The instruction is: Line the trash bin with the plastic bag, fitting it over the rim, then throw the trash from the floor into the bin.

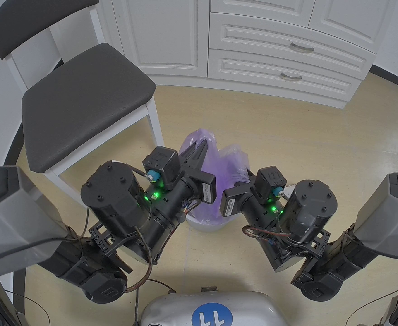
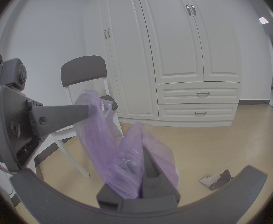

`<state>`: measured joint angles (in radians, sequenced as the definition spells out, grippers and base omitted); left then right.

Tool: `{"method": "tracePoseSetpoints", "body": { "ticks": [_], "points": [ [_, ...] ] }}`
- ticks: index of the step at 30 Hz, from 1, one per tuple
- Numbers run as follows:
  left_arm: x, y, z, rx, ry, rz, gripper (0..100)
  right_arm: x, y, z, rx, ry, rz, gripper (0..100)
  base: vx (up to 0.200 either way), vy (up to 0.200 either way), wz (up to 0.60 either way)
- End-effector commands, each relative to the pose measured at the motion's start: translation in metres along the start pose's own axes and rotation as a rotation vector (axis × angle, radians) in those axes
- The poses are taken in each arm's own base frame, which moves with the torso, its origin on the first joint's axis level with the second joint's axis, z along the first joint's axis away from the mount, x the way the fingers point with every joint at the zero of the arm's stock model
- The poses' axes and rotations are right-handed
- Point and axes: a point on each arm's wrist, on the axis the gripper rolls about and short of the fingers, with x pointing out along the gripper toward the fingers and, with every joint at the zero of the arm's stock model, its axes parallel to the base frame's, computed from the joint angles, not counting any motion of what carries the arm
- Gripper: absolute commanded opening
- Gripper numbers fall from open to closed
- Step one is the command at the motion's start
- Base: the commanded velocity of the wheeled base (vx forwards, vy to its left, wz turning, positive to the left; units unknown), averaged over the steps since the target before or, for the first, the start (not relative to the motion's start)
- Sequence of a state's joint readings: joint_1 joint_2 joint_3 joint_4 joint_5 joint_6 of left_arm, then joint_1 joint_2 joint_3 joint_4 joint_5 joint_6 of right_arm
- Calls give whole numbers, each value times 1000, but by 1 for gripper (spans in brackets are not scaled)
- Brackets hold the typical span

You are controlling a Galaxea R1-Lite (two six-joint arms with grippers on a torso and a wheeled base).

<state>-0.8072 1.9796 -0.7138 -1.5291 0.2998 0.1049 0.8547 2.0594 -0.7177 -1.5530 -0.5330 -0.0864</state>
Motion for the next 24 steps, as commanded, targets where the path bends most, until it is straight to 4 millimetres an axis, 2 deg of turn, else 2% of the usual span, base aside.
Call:
{"method": "tracePoseSetpoints", "body": {
  "ticks": [1, 8, 24],
  "points": [
    [11, 5, -19, 16, 32, 23, 0, 9, -3, -12, 4, 6, -19, 0, 0, 0, 0],
    [15, 8, -27, 23, 47, 34, 0, 26, -9, -34, 11, 27, -21, 0, 0, 0, 0],
    [17, 9, -35, 32, 67, 39, 0, 39, -8, -51, 73, 35, -19, 0, 0, 0, 0]
  ]
}}
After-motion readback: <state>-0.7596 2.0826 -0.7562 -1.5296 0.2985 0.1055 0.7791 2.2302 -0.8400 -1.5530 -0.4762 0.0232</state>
